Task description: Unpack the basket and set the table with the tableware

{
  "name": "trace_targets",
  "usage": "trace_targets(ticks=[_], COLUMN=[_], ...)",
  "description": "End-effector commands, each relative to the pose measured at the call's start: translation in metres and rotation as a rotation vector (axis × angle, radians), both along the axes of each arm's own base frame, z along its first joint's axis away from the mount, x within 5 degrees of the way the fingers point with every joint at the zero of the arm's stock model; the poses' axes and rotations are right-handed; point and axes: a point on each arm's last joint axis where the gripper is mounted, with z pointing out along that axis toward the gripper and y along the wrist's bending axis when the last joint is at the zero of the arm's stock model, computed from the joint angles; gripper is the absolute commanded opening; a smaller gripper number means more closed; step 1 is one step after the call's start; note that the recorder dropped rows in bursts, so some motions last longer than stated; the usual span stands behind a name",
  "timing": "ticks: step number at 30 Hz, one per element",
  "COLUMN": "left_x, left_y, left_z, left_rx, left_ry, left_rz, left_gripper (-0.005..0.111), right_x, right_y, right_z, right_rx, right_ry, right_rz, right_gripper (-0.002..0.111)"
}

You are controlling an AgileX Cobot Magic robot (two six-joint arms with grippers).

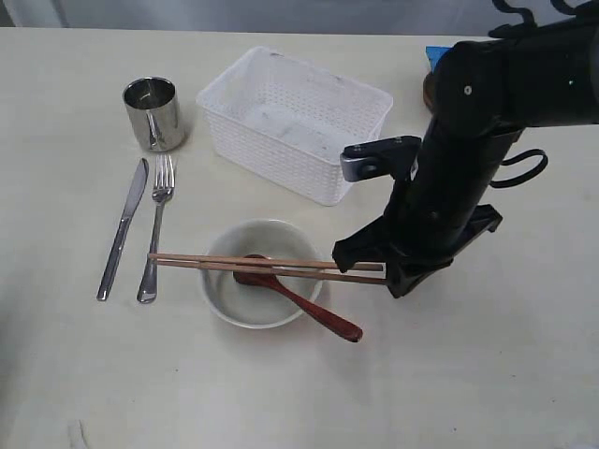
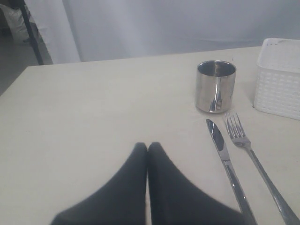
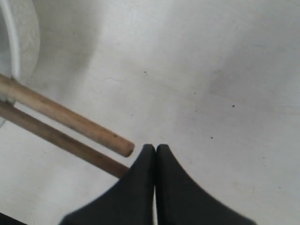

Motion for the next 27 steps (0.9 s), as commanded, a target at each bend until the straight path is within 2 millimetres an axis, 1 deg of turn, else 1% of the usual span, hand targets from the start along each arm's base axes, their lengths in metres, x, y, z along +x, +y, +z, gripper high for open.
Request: trace_targets(ticks=[1,10,18,27], left_x=[-0.0001,-0.0001,-0.0001,-0.0001], left_y=[-0.0004,-0.0004,-0.0004,-0.0004], left_z=[-0.0007,-0.0007,-0.0007,-0.0007], left_rx=[-0.006,-0.006,-0.006,-0.006], left_ry=[0.000,0.000,0.000,0.000], left_rz=[-0.005,-0.005,-0.005,-0.005], left_gripper=[0.000,0.000,0.000,0.000], right_x=[-0.0031,-0.0108,-0.0069,-0.0017], right_y=[-0.0051,-0.0092,-0.0022,0.0002], right_z=[-0.0001,0.0003,-0.0001,-0.0006], right_rx=[-0.037,-0.077,0.004,0.030], right_ry=[0.041,0.122,0.075,0.017], right_rz=[0.003,0.010,0.027,0.025], right_gripper=[0.000,0.000,0.000,0.000])
